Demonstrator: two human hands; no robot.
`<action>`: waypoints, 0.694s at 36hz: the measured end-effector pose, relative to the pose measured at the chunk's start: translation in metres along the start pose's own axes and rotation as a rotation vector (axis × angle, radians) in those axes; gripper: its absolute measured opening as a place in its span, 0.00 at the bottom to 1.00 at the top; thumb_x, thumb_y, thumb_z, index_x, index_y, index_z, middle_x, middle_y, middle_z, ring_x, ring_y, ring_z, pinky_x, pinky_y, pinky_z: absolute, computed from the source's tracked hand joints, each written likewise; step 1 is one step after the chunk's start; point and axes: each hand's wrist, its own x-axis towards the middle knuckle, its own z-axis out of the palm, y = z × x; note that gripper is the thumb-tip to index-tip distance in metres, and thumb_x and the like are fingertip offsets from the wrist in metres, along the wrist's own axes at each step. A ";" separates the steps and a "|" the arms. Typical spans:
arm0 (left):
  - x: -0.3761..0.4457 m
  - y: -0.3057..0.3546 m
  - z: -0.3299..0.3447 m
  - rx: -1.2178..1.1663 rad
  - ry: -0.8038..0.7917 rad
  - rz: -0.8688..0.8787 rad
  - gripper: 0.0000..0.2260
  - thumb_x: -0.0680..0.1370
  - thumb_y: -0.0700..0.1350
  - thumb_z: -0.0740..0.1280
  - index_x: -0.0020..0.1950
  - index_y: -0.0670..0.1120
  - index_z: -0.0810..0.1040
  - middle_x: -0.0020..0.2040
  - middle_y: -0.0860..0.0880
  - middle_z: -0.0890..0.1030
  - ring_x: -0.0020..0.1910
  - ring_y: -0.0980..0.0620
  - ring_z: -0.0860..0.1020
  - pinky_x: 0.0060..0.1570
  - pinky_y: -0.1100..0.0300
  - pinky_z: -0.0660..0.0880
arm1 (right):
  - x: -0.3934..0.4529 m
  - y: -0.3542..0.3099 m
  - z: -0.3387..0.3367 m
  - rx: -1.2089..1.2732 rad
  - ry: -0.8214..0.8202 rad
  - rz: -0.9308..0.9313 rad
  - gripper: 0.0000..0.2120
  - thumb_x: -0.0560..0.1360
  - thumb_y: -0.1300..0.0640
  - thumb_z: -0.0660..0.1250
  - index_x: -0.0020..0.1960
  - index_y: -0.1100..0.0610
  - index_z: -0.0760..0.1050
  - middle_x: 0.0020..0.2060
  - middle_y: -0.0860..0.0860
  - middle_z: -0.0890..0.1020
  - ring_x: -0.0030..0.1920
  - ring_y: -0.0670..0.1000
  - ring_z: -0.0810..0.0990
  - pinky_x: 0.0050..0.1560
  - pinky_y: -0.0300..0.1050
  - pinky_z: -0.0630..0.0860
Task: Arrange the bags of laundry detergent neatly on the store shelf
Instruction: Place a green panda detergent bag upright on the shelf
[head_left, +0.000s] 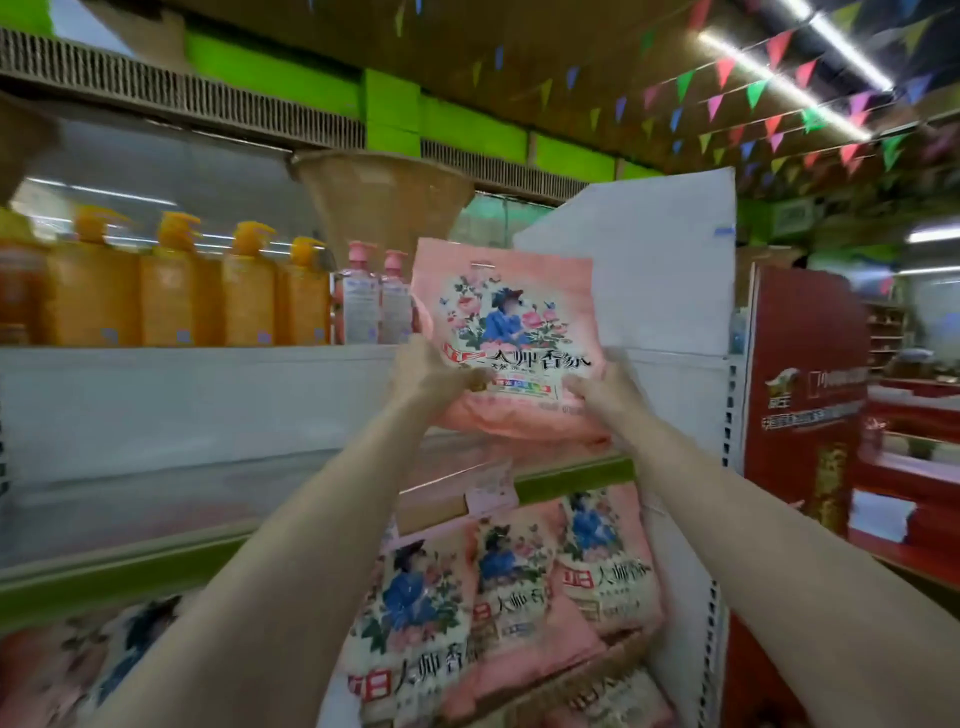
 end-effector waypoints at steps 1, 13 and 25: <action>0.004 0.003 0.007 -0.007 -0.005 0.012 0.29 0.64 0.56 0.77 0.53 0.40 0.71 0.46 0.50 0.76 0.46 0.51 0.76 0.47 0.61 0.74 | 0.004 0.001 -0.004 0.019 0.016 0.008 0.17 0.74 0.63 0.67 0.62 0.60 0.72 0.56 0.57 0.80 0.52 0.55 0.79 0.56 0.51 0.77; 0.068 -0.005 0.110 -0.251 -0.095 -0.074 0.23 0.66 0.46 0.78 0.55 0.44 0.71 0.54 0.46 0.80 0.52 0.45 0.80 0.56 0.47 0.78 | 0.092 0.038 -0.036 -0.193 0.081 -0.043 0.11 0.74 0.58 0.68 0.54 0.57 0.70 0.43 0.49 0.78 0.41 0.50 0.78 0.44 0.46 0.76; 0.105 -0.004 0.190 -0.114 -0.027 -0.287 0.04 0.75 0.32 0.64 0.46 0.38 0.70 0.42 0.47 0.73 0.41 0.52 0.72 0.40 0.60 0.72 | 0.190 0.110 -0.045 -0.091 -0.194 -0.050 0.23 0.74 0.70 0.65 0.67 0.64 0.65 0.55 0.55 0.77 0.39 0.48 0.77 0.23 0.24 0.68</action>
